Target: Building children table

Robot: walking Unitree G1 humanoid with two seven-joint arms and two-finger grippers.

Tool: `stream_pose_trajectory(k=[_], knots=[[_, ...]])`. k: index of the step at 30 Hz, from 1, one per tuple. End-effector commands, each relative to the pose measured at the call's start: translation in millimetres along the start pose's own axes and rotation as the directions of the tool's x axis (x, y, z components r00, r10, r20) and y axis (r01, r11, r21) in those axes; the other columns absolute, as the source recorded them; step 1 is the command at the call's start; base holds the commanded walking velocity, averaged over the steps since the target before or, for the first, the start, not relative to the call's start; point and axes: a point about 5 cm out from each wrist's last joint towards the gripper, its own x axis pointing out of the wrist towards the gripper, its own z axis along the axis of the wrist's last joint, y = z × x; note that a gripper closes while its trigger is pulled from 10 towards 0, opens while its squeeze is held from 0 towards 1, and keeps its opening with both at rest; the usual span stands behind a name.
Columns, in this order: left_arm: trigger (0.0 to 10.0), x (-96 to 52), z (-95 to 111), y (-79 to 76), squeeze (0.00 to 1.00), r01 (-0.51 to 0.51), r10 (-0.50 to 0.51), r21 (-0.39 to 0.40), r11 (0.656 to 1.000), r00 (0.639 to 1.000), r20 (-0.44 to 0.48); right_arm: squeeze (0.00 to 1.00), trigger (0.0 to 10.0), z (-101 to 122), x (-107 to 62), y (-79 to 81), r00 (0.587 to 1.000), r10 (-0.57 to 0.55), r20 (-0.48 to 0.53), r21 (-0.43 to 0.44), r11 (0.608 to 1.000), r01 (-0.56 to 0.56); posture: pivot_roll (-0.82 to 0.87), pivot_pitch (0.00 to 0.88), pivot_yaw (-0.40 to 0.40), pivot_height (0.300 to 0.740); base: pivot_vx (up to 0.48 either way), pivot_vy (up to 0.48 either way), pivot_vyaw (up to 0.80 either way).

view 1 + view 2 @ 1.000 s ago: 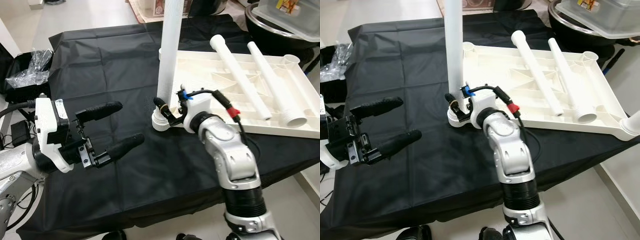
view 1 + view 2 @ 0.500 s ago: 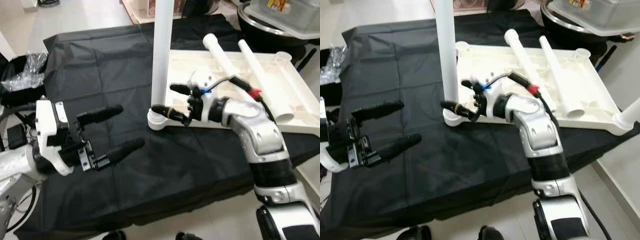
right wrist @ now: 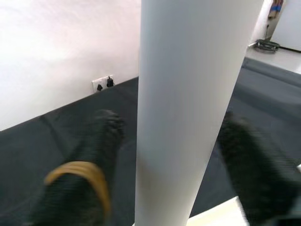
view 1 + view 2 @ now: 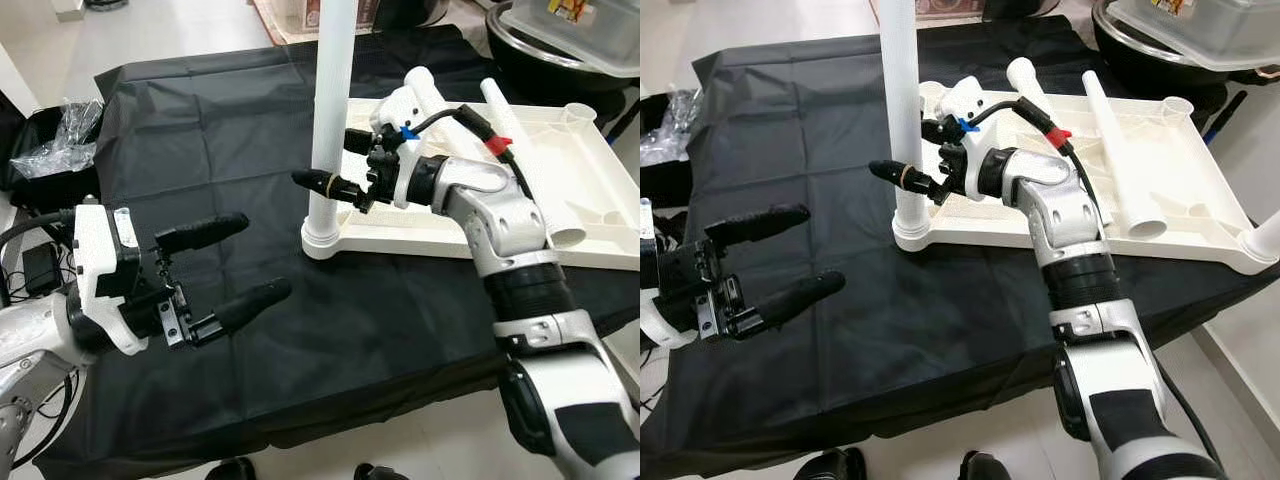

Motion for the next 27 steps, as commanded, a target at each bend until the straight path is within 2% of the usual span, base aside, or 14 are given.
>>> stream_pose_trajectory(k=[1, 7, 9, 14, 15, 16, 17, 18, 19, 20, 21, 22, 24, 27], knots=[[10.0, -0.3, 2, -3.0, 0.00, 0.013, -0.013, 0.001, 1.000, 1.000, -0.007, 0.00, 0.0, 3, -0.2, -1.6, 1.000, 0.014, 0.023, -0.005, 1.000, -0.013, 0.05, 0.248, -0.024, 0.740, 0.000, 0.000, 0.00], [10.0, 1.6, 2, -3.3, 0.00, 0.014, -0.014, 0.000, 1.000, 1.000, -0.005, 0.00, 0.0, 3, 1.7, -3.2, 0.999, -0.028, 0.025, -0.011, 1.000, 0.028, 0.04, 0.247, -0.023, 0.740, 0.000, 0.000, 0.00], [10.0, 2.4, 3, -3.6, 0.00, 0.013, -0.013, -0.001, 1.000, 1.000, -0.004, 0.00, 0.0, 2, 4.6, -4.5, 0.996, -0.082, 0.027, -0.007, 0.997, 0.082, 0.04, 0.246, -0.022, 0.740, 0.000, 0.000, 0.00], [10.0, 3.1, 2, -3.0, 0.00, 0.011, -0.011, 0.000, 1.000, 1.000, -0.002, 0.00, 0.0, -7, 16.5, 12.7, 0.961, -0.278, -0.009, -0.027, 0.960, 0.277, 0.02, 0.237, -0.026, 0.740, 0.000, 0.000, 0.00], [10.0, 3.5, 2, -2.8, 0.00, 0.011, -0.011, -0.001, 1.000, 1.000, -0.002, 0.00, 0.0, -12, 18.1, 17.7, 0.921, -0.389, -0.031, -0.040, 0.921, 0.388, 0.02, 0.237, -0.026, 0.740, 0.000, 0.000, 0.00], [10.0, 3.5, 2, -2.8, 0.00, 0.011, -0.011, -0.001, 1.000, 1.000, -0.002, 0.00, 0.0, -12, 18.1, 17.7, 0.921, -0.389, -0.031, -0.040, 0.921, 0.388, 0.02, 0.237, -0.026, 0.740, 0.000, 0.000, 0.00], [10.0, 4.0, 2, -2.8, 0.00, 0.011, -0.011, -0.002, 1.000, 1.000, 0.002, 0.00, 0.0, -21, 15.2, 24.9, 0.828, -0.556, -0.068, -0.041, 0.831, 0.555, 0.01, 0.235, -0.028, 0.740, 0.000, 0.000, 0.00], [10.0, 4.9, 1, -2.6, 0.00, 0.012, -0.012, -0.002, 1.000, 1.000, 0.005, 0.00, 0.0, -32, 16.2, 44.6, 0.760, -0.642, -0.100, -0.064, 0.767, 0.639, 0.01, 0.231, -0.024, 0.740, 0.000, 0.000, 0.00], [10.0, 4.9, 1, -2.6, 0.00, 0.012, -0.012, -0.002, 1.000, 1.000, 0.005, 0.00, 0.0, -32, 16.2, 44.6, 0.760, -0.642, -0.100, -0.064, 0.767, 0.639, 0.01, 0.231, -0.024, 0.740, 0.000, 0.000, 0.00], [10.0, 5.4, 1, -2.5, 0.00, 0.013, -0.013, -0.002, 1.000, 1.000, 0.007, 0.00, 0.0, -37, 15.9, 57.9, 0.720, -0.684, -0.114, -0.075, 0.729, 0.681, 0.01, 0.231, -0.024, 0.740, 0.000, 0.000, 0.00], [10.0, 6.6, 0, -2.2, 0.00, 0.016, -0.016, -0.004, 1.000, 1.000, 0.010, 0.00, 0.0, -43, 22.0, 75.5, 0.720, -0.683, -0.126, -0.063, 0.729, 0.681, 0.01, 0.229, -0.017, 0.740, 0.000, 0.000, 0.00], [10.0, 6.6, 0, -2.2, 0.00, 0.016, -0.016, -0.004, 1.000, 1.000, 0.010, 0.00, 0.0, -43, 22.0, 75.5, 0.720, -0.683, -0.126, -0.063, 0.729, 0.681, 0.01, 0.229, -0.017, 0.740, 0.000, 0.000, 0.00], [10.0, 8.6, 0, -1.7, 0.00, 0.021, -0.021, -0.006, 1.000, 1.000, 0.013, 0.00, 0.0, -48, 33.2, 95.5, 0.760, -0.638, -0.127, -0.041, 0.769, 0.638, 0.01, 0.226, -0.016, 0.740, 0.000, 0.000, 0.00], [10.0, 8.9, 0, -0.1, 0.00, 0.024, -0.024, -0.003, 1.000, 1.000, 0.014, 0.00, 0.0, -51, 35.7, 98.7, 0.779, -0.613, -0.133, -0.025, 0.787, 0.616, 0.01, 0.213, -0.018, 0.740, 0.000, 0.000, 0.00]])
